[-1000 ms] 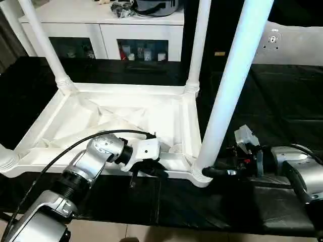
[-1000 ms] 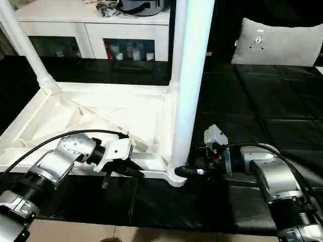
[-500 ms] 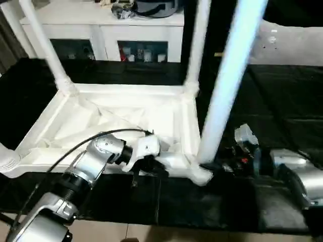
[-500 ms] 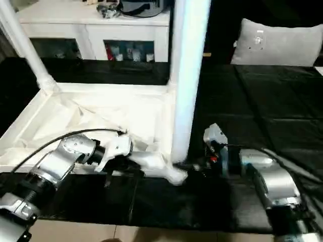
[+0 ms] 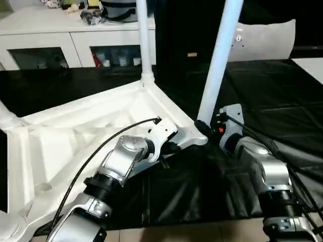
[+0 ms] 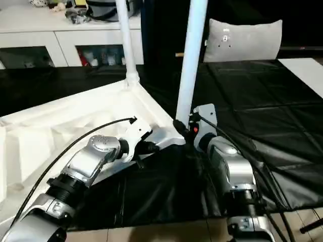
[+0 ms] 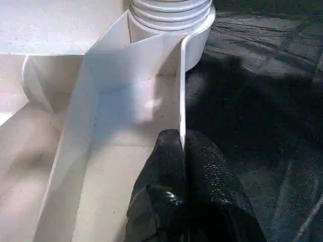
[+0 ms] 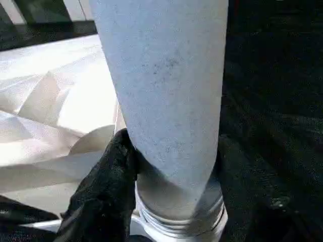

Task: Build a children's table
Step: Rotate leg to tighten

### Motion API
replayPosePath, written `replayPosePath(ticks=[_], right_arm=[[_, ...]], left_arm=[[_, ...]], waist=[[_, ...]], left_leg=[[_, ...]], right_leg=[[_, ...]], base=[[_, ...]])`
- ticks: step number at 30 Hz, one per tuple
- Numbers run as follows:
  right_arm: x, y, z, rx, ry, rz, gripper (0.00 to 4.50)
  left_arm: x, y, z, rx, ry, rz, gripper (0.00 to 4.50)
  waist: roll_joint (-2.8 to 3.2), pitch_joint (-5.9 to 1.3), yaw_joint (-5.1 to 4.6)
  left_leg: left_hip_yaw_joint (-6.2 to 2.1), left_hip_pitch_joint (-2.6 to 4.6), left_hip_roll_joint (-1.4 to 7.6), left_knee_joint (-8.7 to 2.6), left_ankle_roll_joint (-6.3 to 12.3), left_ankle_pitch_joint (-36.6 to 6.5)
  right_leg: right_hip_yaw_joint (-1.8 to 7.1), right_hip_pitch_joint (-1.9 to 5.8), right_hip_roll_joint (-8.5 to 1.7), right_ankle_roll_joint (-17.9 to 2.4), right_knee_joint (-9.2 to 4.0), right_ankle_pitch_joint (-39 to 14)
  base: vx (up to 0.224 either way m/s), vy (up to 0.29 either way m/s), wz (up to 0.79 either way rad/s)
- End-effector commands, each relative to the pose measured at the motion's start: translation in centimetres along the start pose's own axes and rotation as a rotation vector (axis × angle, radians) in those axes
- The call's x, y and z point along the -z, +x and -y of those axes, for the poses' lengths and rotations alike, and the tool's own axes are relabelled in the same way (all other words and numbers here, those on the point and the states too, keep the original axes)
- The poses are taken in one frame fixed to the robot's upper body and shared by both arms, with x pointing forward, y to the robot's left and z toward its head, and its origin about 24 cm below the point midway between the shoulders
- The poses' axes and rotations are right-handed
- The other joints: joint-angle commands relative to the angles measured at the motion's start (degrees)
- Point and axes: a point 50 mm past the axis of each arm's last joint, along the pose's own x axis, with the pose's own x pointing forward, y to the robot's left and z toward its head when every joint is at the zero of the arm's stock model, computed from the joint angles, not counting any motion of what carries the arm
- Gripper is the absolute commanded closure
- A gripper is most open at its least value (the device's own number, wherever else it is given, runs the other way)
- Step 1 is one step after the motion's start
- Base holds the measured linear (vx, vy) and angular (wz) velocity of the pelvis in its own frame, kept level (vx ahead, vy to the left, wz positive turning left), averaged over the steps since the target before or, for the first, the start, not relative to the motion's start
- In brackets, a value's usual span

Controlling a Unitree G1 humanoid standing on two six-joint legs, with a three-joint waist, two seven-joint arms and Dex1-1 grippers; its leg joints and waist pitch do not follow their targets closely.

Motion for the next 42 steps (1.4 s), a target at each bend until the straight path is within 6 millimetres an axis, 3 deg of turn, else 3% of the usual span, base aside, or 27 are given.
replayPosePath(ticks=[1, 3, 9, 14, 18, 21, 23, 24, 28, 32, 42], right_arm=[[1.5, 0.8, -2.0, -0.102, 0.052, -0.048, 1.70], [1.1, 0.3, -1.7, -0.136, 0.034, -0.022, 1.54], [0.5, -1.3, 0.0, -0.219, -0.064, -0.029, 1.01], [-0.8, -3.6, 2.2, -0.354, -0.183, -0.075, 0.57], [-2.1, -5.1, 2.4, -0.502, -0.228, -0.079, 0.57], [-2.4, -6.2, 2.2, -0.644, -0.278, -0.122, 0.57], [-2.3, -6.4, 2.1, -0.680, -0.293, -0.143, 0.84], [-2.2, -6.7, 1.9, -0.733, -0.303, -0.170, 0.84], [-2.0, -6.9, 1.6, -0.819, -0.295, -0.207, 1.16], [-1.8, -7.0, 1.2, -0.882, -0.283, -0.237, 1.64], [-1.3, -6.9, 0.4, -0.929, -0.256, -0.254, 2.32]], left_arm=[[-1.4, 0.5, 1.0, 0.054, 0.065, 0.040, 4.50], [-0.9, 0.1, 0.9, 0.069, 0.099, 0.036, 4.50], [0.1, -0.8, 0.1, 0.097, 0.162, 0.017, 4.50], [0.8, -2.4, -0.2, 0.249, 0.254, 0.001, 4.50], [1.4, -3.5, -0.2, 0.355, 0.320, -0.029, 4.50], [2.0, -4.1, -0.3, 0.423, 0.379, -0.075, 4.50], [2.2, -4.3, -0.3, 0.443, 0.399, -0.086, 4.50], [2.3, -4.5, -0.2, 0.479, 0.416, -0.099, 4.50], [2.3, -4.8, 0.0, 0.554, 0.449, -0.109, 4.50], [2.4, -4.9, 0.3, 0.606, 0.476, -0.125, 4.50], [2.4, -4.7, 0.3, 0.613, 0.479, -0.119, 4.50]], waist=[[-0.57, -2.70, 0.60], [-0.25, -2.83, 0.90], [-0.29, -3.41, 1.72], [-0.15, -3.26, 2.83], [-0.08, -3.27, 4.26], [-0.42, -3.34, 5.28], [-0.35, -3.25, 5.49], [-0.78, -3.18, 5.88], [-0.71, -3.15, 6.52], [-0.61, -3.17, 6.60], [-0.79, -3.36, 6.75]], left_leg=[[-2.14, -0.77, 3.99, -4.07, 4.65, -6.17], [-2.12, -0.85, 4.15, -3.96, 5.26, -4.03], [-2.05, -1.21, 4.35, -3.47, 7.39, 0.23], [-1.86, -1.15, 4.48, -3.33, 8.25, -0.68], [-1.76, -1.09, 4.82, -3.23, 8.44, -0.28], [-1.72, -0.93, 5.08, -3.07, 8.93, 0.51], [-1.70, -0.98, 5.10, -3.13, 8.61, 0.54], [-1.53, -1.08, 4.75, -3.13, 8.15, -0.20], [-1.56, -0.85, 4.87, -3.25, 7.10, -1.17], [-1.75, -0.80, 5.16, -3.29, 6.72, -1.37], [-1.72, -0.96, 5.06, -3.13, 6.66, 0.03]], right_leg=[[4.52, 2.62, -6.50, -2.24, -4.96, -19.66], [4.70, 2.71, -6.56, -3.88, -4.29, -16.11], [4.88, 2.94, -6.43, -5.90, -2.96, -8.20], [4.76, 2.60, -6.25, -5.21, -3.13, -10.06], [4.89, 2.49, -6.36, -5.25, -2.80, -10.30], [5.01, 2.19, -6.49, -5.39, -2.40, -9.37], [5.07, 2.15, -6.54, -5.43, -2.43, -9.95], [5.02, 2.30, -6.49, -4.57, -2.73, -12.22], [5.06, 2.18, -6.54, -4.24, -2.92, -14.89], [5.11, 2.05, -6.53, -4.59, -2.76, -14.25], [5.13, 2.13, -6.52, -4.43, -2.50, -12.96]], base=[[0.000, 0.000, 0.00], [0.000, 0.000, 0.00], [0.000, 0.000, 0.00], [0.000, 0.000, 0.00], [0.000, 0.000, 0.00], [0.000, 0.000, 0.00], [0.000, 0.000, 0.00], [0.000, 0.000, 0.00], [0.000, 0.000, 0.00], [0.000, 0.000, 0.00], [0.000, 0.000, 0.00]])
